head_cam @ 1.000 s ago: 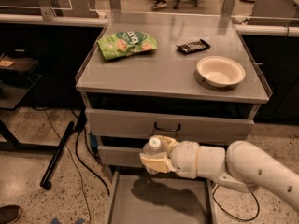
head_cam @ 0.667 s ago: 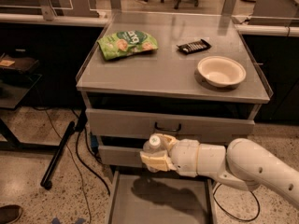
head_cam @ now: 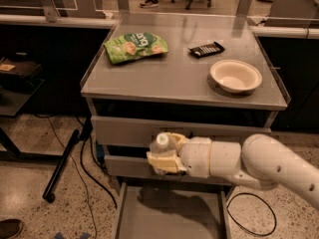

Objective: Pick blue plastic bottle from bottom drawer and place on counter

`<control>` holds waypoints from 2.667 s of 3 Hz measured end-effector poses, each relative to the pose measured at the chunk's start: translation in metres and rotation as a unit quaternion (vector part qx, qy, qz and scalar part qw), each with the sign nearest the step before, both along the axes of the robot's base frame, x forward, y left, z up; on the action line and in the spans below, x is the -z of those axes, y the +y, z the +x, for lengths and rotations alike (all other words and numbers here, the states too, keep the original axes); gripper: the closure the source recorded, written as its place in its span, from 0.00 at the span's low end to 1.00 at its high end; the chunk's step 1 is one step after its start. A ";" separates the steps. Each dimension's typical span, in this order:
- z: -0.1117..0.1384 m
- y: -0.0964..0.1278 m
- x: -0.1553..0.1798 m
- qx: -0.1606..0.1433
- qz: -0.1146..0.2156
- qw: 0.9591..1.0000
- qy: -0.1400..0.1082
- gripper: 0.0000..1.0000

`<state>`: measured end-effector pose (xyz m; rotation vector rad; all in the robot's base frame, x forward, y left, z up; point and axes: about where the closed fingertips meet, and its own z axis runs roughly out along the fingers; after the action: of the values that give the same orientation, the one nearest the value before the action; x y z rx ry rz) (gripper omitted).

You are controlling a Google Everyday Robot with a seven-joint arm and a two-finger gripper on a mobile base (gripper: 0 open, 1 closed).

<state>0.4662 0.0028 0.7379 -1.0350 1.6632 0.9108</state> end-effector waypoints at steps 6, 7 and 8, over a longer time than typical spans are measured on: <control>0.044 -0.009 -0.213 -0.004 -0.043 0.989 -0.144 1.00; 0.086 -0.003 -0.222 -0.018 -0.043 0.989 -0.139 1.00; 0.119 0.006 -0.226 -0.038 -0.045 0.990 -0.127 1.00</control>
Offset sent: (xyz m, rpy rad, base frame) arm 0.0089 -0.0031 0.0673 -0.0336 -0.0830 0.0177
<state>0.5848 0.0090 0.9638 -1.2300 1.4713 0.7238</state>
